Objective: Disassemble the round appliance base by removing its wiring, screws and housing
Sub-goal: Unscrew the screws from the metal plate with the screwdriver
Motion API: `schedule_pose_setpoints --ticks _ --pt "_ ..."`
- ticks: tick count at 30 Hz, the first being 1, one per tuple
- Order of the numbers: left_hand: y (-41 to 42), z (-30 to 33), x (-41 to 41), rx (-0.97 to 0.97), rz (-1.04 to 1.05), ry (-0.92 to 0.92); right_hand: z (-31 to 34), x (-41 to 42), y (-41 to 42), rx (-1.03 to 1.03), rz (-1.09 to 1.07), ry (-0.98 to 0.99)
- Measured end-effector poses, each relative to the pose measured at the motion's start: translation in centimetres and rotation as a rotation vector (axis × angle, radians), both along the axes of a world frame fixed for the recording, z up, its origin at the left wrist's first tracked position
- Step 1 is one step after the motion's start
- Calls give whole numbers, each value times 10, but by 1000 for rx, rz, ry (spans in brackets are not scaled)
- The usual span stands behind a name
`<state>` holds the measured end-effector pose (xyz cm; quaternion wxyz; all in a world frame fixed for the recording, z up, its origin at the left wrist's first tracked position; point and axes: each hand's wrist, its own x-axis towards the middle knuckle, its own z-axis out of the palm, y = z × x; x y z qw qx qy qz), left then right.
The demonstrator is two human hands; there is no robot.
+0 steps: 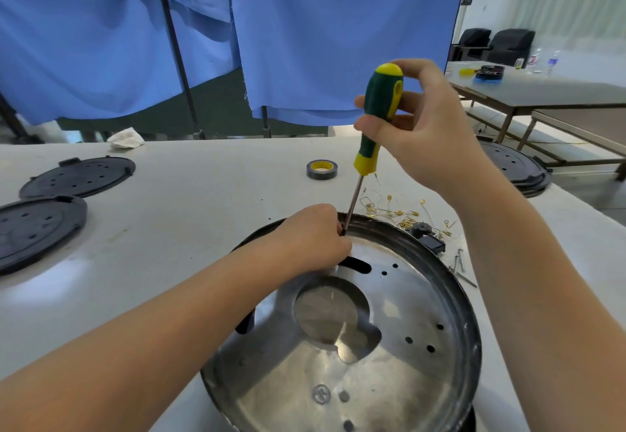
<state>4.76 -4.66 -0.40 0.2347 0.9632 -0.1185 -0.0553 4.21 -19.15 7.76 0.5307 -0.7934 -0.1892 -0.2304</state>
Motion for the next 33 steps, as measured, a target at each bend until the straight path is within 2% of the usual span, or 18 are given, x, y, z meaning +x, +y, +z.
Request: schedule_pose_setpoints --ticks 4,8,12,19,27,29,33 --pt "-1 1 -1 11 3 -7 -5 5 1 -14 45 54" --pt "-2 0 -2 45 11 -35 -13 8 4 -157 -112 12" --pt "-4 -2 -3 82 19 -83 -13 11 1 -63 -121 27" --pt "-10 -3 -11 142 36 -152 -6 5 -5 46 115 98" --pt "-16 -3 -21 299 30 -235 3 0 -15 196 56 -25" --pt "-16 -3 -22 353 19 -242 5 -1 -18 154 21 -53" --pt "-19 -2 -22 583 -79 -242 3 0 -16 -40 6 -23"
